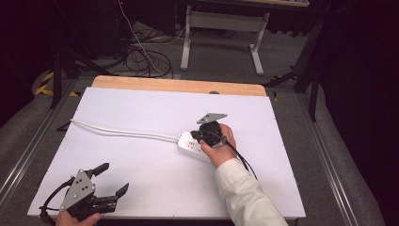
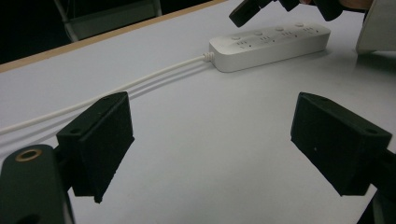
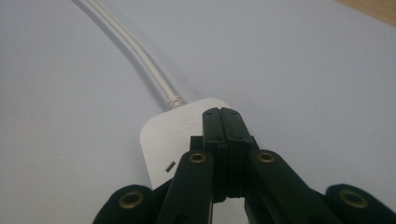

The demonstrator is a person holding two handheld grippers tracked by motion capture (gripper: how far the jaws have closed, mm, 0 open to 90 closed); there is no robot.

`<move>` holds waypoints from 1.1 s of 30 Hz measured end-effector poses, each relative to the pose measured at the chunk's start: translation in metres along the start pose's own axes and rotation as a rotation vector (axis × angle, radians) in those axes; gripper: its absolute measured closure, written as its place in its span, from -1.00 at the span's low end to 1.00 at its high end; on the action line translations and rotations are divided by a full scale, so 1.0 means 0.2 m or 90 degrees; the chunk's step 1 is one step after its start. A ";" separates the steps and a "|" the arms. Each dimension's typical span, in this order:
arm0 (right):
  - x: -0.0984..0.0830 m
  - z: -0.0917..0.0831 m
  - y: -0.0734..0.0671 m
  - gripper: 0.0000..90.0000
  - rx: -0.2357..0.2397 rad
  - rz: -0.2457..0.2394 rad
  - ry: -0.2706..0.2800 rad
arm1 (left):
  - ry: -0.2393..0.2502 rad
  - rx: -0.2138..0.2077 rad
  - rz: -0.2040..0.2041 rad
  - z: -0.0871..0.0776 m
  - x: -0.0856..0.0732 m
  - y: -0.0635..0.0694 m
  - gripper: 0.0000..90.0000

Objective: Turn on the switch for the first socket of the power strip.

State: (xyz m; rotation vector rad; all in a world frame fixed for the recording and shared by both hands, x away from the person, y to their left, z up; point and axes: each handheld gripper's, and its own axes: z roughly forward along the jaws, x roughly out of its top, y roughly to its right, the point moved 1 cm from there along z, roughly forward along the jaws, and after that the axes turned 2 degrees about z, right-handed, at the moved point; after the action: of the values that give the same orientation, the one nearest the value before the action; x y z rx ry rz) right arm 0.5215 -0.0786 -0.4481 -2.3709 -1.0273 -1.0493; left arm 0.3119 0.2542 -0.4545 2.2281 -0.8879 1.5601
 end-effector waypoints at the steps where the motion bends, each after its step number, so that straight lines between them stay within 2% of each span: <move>1: 0.00 0.01 0.00 1.00 -0.003 0.000 -0.003 | -0.001 0.000 0.001 0.00 0.00 0.00 -0.70; 16: -0.02 0.06 0.01 1.00 -0.027 -0.001 -0.024 | -0.002 -0.002 -0.001 0.00 0.00 0.00 -0.70; 33: -0.03 0.07 0.00 1.00 -0.035 -0.007 -0.020 | -0.004 -0.001 0.001 0.00 0.00 0.00 -0.70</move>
State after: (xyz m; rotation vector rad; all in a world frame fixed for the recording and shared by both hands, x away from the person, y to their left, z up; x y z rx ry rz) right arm 0.5248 -0.0739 -0.4619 -2.4354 -1.0360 -1.0597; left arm 0.3118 0.2533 -0.4550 2.2323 -0.8920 1.5533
